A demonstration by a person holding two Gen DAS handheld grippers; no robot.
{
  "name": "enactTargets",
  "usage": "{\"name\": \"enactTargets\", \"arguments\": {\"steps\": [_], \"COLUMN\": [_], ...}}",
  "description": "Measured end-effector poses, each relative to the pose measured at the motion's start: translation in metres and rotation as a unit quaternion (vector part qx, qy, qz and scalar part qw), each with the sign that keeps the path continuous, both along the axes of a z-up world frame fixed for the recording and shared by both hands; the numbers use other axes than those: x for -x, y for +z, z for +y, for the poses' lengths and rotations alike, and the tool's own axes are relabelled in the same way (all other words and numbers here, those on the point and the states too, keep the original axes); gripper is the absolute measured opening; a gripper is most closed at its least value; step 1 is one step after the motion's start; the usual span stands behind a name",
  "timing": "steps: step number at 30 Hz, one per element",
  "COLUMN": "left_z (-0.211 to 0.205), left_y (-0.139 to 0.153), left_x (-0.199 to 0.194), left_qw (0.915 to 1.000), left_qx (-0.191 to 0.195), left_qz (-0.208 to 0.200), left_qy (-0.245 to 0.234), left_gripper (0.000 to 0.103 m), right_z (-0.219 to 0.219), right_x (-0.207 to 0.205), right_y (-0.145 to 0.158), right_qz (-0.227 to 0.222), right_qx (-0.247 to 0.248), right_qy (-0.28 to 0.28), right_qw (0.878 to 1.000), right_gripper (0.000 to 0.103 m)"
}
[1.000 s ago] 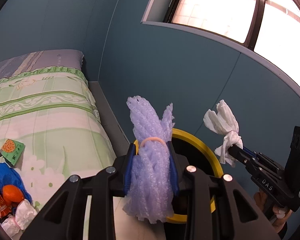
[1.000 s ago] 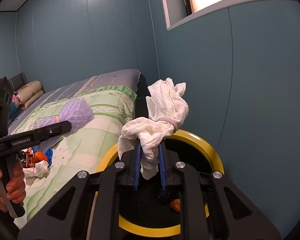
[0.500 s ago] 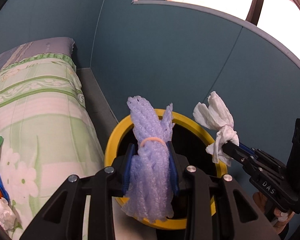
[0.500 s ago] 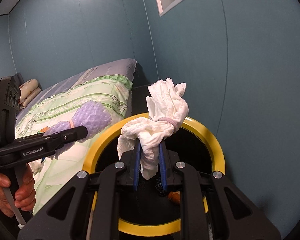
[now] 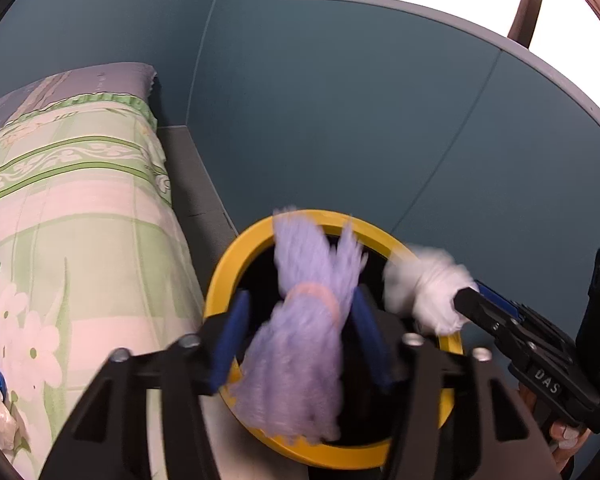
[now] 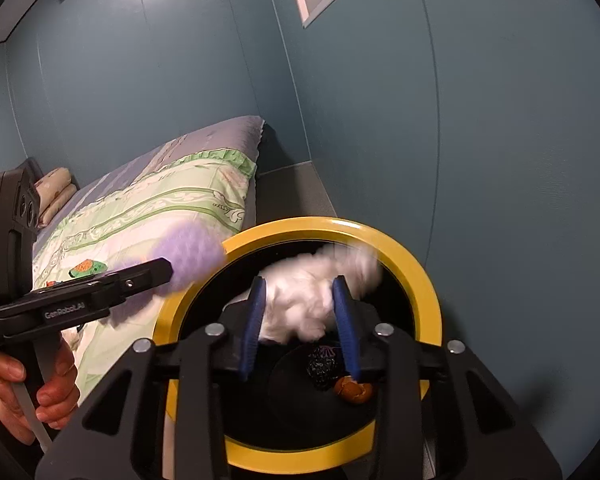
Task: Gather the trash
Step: 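Carry the foam net and tissue over the yellow bin and release both, then move both tools back from the bin toward the remaining trash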
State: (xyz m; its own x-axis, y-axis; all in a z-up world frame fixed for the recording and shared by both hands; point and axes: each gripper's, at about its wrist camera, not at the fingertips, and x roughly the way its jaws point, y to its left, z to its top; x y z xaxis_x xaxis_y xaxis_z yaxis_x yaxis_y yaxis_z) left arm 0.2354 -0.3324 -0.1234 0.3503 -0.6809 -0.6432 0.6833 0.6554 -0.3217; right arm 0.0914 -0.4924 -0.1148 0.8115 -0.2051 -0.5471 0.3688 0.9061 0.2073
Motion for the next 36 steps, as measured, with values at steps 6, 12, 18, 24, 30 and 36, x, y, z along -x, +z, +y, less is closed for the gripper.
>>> {"name": "enactTargets", "arguments": {"steps": [6,12,18,24,30,36], "left_z": [0.012,0.026,0.056,0.097,0.154,0.22], "left_y": [0.003,0.011,0.025,0.04,0.063,0.081], "left_x": [-0.006,-0.013,-0.015,-0.012,-0.01,0.0], "left_qw": [0.9998,0.9993,0.9981,0.9949,0.9887,0.9798], "left_qx": [0.008,0.017,0.026,0.035,0.035,0.022], "left_qz": [0.002,-0.003,-0.014,-0.025,-0.056,-0.085], "left_qy": [0.018,0.033,0.054,0.091,0.135,0.18], "left_gripper": [0.065,0.065,0.065,0.07,0.081,0.092], "right_z": [-0.005,-0.001,0.012,0.036,0.069,0.115], "right_x": [0.006,0.011,0.018,0.006,-0.013,-0.025], "right_y": [0.002,0.009,0.016,0.025,0.035,0.047], "right_qz": [-0.004,-0.01,-0.023,-0.027,-0.031,-0.042], "right_qx": [-0.003,0.002,0.009,0.021,0.033,0.056], "right_qy": [-0.013,-0.013,0.002,0.033,0.078,0.139], "right_qw": [1.0,1.0,1.0,0.999,0.996,0.988], "right_gripper": [0.036,0.036,0.042,0.047,0.056,0.071]}}
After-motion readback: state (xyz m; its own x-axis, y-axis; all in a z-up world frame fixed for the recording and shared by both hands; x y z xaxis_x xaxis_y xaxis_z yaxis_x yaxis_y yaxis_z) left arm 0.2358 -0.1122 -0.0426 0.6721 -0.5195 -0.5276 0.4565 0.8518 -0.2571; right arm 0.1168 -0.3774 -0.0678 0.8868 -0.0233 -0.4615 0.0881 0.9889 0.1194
